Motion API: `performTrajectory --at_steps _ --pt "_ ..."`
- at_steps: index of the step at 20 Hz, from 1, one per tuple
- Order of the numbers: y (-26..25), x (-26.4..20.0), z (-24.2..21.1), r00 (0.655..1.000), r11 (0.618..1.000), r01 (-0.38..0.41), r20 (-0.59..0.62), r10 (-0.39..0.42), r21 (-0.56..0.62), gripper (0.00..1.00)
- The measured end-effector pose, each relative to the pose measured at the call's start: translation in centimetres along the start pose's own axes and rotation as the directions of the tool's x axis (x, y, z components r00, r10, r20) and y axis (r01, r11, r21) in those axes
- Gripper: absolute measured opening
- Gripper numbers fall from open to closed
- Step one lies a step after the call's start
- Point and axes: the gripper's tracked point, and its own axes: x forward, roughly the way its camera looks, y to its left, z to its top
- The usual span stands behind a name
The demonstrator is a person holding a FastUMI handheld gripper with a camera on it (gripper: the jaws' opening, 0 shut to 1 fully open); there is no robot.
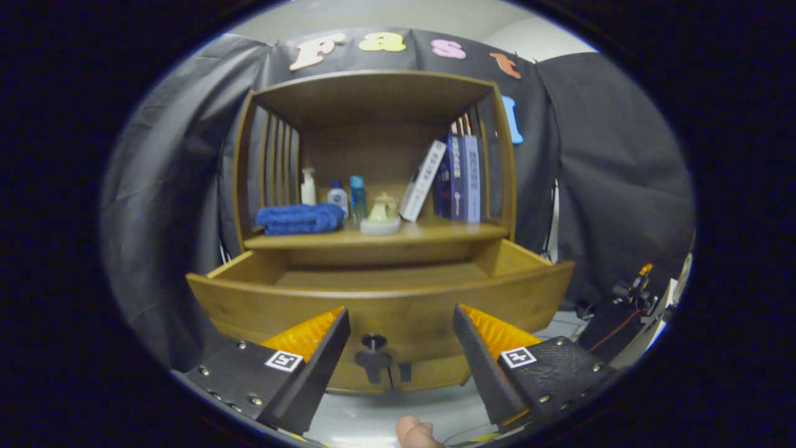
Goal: Pull open the drawer, take out the items inside it, and place them on the countertop above the cabinet.
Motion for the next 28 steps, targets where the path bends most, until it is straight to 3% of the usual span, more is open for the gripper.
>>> performTrajectory --at_steps 8,13,18,28 --pt "1.0 3.1 -3.2 0.995 0.997 -0.039 -0.09 0.045 0.059 1.0" --pt "1.9 4.0 -3.7 0.996 0.997 -0.069 -0.06 0.071 0.038 0.98" --pt "2.0 4.5 -3.9 0.994 0.989 -0.107 -0.021 0.11 0.099 0.98" --pt "2.6 9.4 -2.4 0.993 0.988 -0.118 -0.015 0.12 0.101 0.98"
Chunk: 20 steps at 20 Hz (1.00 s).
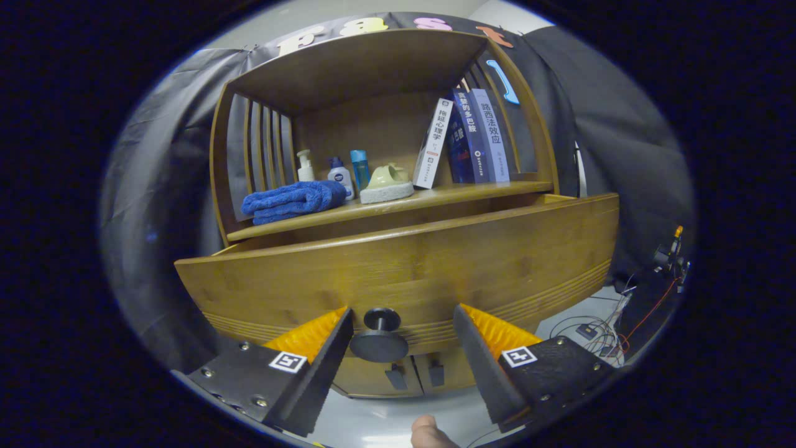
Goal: Pull open the drawer, take out the items inside it, and place them on the countertop above the cabinet.
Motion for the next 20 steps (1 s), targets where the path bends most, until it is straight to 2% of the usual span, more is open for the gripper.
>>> performTrajectory --at_steps 5,20 --pt "-0.1 1.6 0.5 1.0 1.0 -0.003 0.011 0.003 -0.031 0.98" --pt "0.4 5.4 0.9 1.0 1.0 0.016 0.006 -0.016 -0.012 0.98"
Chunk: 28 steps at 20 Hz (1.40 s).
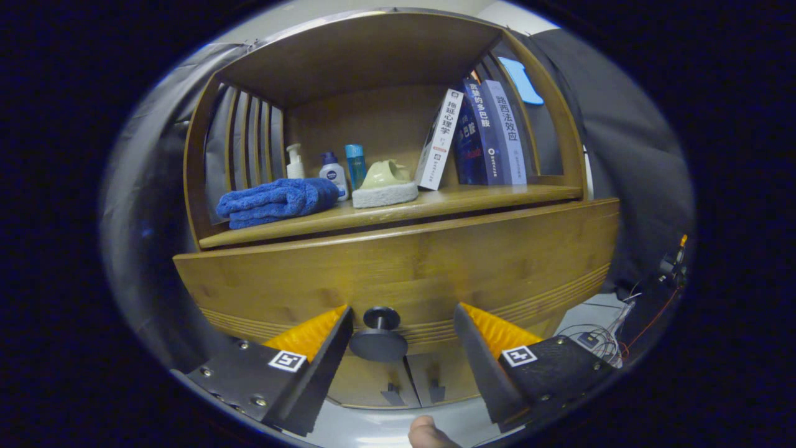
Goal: Pull open the drawer, take out the items inside it, and place them on the countertop above the cabinet.
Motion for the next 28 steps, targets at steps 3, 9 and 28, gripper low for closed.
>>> performTrajectory --at_steps 3,9,28 --pt "0.0 1.0 0.2 1.0 1.0 0.0 -0.006 0.0 -0.004 0.98" --pt "0.1 2.4 0.6 0.999 1.0 -0.002 -0.039 0.001 -0.006 0.98" --pt "0.2 3.7 0.3 0.999 1.0 0.01 -0.046 -0.01 -0.004 0.99"
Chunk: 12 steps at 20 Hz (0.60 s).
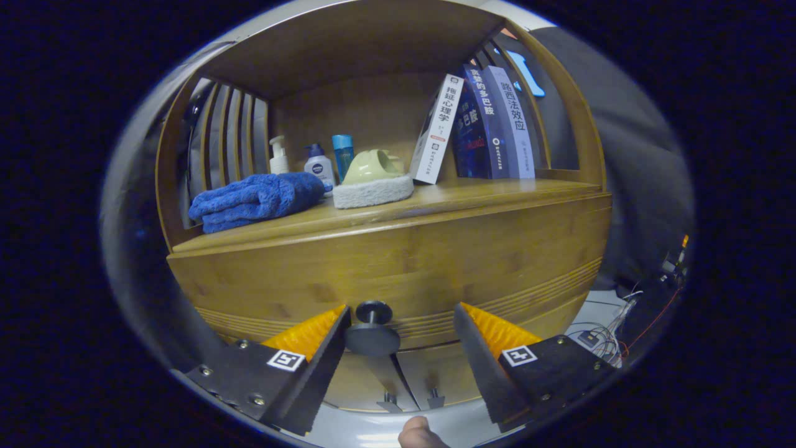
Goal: Pull open the drawer, take out the items inside it, and place them on the countertop above the cabinet.
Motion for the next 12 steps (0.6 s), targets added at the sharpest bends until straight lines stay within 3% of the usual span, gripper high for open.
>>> performTrajectory --at_steps 5,12 --pt "0.9 -2.9 0.1 1.0 0.997 0.005 0.003 -0.005 -0.074 0.99" --pt "1.3 -10.4 0.7 1.0 0.999 0.023 0.003 -0.023 -0.043 0.99"
